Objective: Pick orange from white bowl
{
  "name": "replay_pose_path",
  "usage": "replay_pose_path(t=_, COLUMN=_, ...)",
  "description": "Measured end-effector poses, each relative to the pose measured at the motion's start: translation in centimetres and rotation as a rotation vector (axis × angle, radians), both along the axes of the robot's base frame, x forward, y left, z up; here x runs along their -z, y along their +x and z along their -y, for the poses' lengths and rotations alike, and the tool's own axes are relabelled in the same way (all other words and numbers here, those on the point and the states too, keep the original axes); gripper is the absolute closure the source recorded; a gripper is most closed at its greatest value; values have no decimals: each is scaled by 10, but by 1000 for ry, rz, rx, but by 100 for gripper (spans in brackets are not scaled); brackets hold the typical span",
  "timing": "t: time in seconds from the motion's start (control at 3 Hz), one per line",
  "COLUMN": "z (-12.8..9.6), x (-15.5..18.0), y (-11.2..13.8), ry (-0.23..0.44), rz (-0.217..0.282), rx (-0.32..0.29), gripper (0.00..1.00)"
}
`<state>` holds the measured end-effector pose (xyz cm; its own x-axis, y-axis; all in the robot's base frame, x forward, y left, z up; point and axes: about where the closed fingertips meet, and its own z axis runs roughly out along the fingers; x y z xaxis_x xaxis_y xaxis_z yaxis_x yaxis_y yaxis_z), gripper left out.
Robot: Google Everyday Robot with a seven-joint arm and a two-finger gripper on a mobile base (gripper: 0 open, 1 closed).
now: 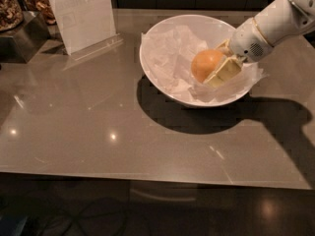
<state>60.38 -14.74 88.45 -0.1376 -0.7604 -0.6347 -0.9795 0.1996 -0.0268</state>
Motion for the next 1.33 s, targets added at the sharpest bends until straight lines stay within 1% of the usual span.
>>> replay_pose_path(t=0.33, z=-8, x=-16, y=-8, ry=26, rz=38, rx=-36, gripper=100)
replay_pose_path(t=0.67, z=-16, x=-29, y=-19, ry=61, rz=61, rx=-81, gripper=100)
replay_pose_path(t=1.0, z=-20, x=-45, y=-36, ry=93, rz=95, rx=-114, gripper=100)
replay_pose_path(t=1.33, z=-20, x=-45, y=-36, ry=94, rz=95, rx=-113, gripper=100)
